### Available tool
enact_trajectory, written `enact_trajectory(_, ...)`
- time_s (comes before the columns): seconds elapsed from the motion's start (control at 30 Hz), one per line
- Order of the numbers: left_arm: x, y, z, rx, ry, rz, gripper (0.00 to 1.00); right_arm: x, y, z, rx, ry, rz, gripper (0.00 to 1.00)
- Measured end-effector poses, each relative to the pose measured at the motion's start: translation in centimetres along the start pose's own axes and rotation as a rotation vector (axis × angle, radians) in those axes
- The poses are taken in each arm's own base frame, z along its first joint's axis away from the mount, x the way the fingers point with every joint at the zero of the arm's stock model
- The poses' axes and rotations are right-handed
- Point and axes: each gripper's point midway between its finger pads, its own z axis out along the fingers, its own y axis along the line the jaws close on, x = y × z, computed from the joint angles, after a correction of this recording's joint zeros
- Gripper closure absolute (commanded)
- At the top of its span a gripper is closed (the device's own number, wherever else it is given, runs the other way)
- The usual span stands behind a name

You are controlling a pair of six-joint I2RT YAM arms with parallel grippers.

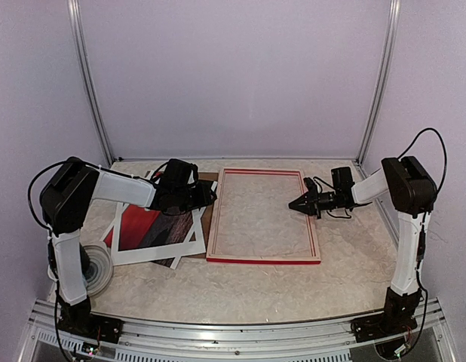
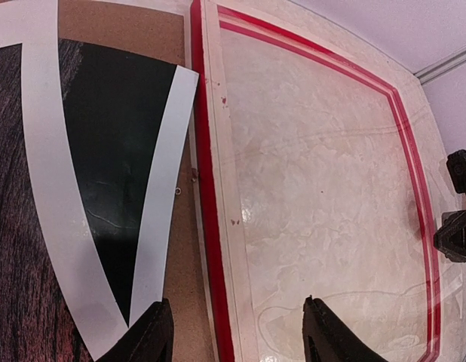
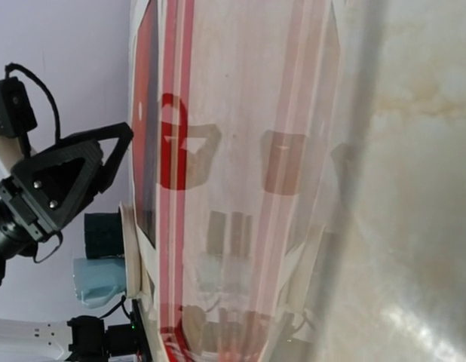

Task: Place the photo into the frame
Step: Place the glass panel at the frame body.

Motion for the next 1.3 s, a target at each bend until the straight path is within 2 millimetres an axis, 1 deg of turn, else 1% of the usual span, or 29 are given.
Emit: enact_trajectory(1.3,0.00,-0.01,0.00,0.000,0.000,0.000,0.41,0.31,-0.94,-0.50,0.027,0.005,0.017,1.00)
